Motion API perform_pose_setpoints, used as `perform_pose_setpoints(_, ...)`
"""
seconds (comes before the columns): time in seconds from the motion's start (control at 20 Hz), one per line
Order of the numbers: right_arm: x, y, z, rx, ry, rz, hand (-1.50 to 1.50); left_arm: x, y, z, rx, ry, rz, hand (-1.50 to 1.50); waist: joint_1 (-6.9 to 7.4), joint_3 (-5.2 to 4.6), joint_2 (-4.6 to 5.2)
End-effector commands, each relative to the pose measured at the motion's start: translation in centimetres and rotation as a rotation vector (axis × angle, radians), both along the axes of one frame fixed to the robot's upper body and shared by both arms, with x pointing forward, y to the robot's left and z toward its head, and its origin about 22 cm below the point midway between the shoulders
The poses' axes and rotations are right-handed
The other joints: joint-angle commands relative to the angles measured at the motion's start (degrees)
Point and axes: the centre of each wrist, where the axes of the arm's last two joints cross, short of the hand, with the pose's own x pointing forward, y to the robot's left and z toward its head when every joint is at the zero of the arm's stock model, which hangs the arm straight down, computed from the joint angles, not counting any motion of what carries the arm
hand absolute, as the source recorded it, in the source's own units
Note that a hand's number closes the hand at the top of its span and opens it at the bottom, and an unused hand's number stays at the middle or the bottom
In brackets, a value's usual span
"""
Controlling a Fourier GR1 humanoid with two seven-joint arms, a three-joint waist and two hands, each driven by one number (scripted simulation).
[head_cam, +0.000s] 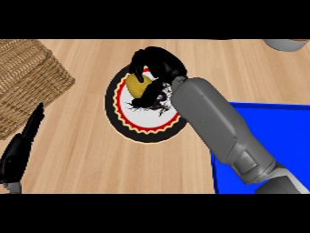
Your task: Pick the lemon from the tray and place it in the plate
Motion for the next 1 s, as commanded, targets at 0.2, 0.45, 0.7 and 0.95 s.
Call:
perform_pose_setpoints(0.2, -0.5, 0.7, -3.1, 0.025, 0.088, -0.086, -1.50, 0.0, 0.1, 0.4, 0.005, 0.012, -0.001, 0.00, -0.11, 0.03, -0.16)
perform_pose_setpoints(0.45, 0.2, -0.3, -2.6, 0.278, 0.054, -0.155, -1.50, 2.0, 0.0, 2.1, -0.008, -0.004, -0.012, 0.00, 0.09, 0.08, 0.11)
perform_pose_setpoints(0.7, 1.4, -1.9, -2.1, 0.459, 0.056, -0.311, -1.50, 0.1, 1.0, 1.4, 0.005, 0.014, -0.005, 0.00, -0.79, 0.07, -0.09)
perform_pose_setpoints(0.95, 3.4, -7.0, -1.1, 0.623, 0.121, -0.352, -1.50, -0.1, 1.9, 1.6, 0.013, -0.006, 0.019, 0.00, -1.07, 0.07, -0.06)
